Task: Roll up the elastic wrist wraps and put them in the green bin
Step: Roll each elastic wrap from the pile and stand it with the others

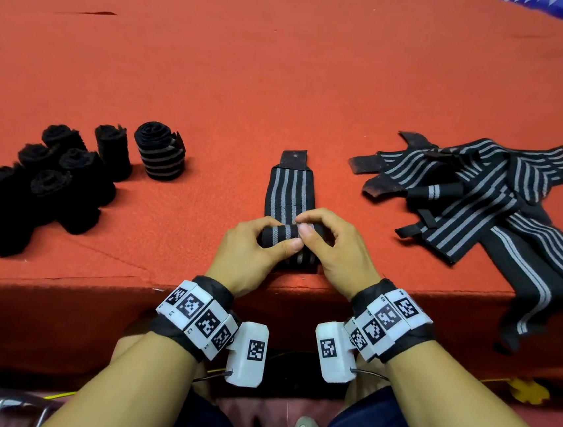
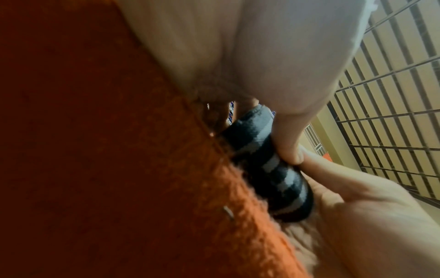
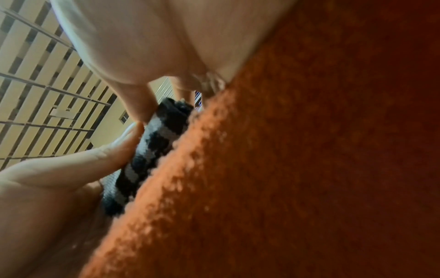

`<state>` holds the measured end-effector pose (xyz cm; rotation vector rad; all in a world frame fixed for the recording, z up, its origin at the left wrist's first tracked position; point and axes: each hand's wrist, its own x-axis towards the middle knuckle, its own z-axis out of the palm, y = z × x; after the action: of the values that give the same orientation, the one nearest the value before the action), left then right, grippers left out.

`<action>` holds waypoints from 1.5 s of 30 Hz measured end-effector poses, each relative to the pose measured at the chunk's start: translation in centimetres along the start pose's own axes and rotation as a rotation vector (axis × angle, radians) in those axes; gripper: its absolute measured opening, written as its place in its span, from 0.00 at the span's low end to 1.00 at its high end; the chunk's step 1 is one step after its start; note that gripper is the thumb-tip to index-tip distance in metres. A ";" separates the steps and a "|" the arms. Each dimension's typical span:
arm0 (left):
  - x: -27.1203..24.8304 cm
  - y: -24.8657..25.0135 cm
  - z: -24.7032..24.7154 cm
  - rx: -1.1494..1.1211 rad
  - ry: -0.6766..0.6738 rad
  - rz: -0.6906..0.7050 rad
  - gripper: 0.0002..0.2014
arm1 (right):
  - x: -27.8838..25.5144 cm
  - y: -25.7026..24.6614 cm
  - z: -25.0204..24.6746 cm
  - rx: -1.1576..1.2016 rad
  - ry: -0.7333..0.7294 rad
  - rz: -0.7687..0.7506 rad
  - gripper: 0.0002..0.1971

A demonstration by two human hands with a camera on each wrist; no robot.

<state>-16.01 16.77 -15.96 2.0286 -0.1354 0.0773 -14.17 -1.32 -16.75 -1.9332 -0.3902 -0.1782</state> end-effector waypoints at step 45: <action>-0.6 0.1 0.4 0.050 -0.003 0.012 0.17 | 0.4 -0.9 0.3 -0.216 0.034 0.163 0.28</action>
<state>-16.59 16.39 -16.13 2.0785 -0.1491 0.0854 -14.11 -0.62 -15.95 -2.1609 -0.1956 -0.1508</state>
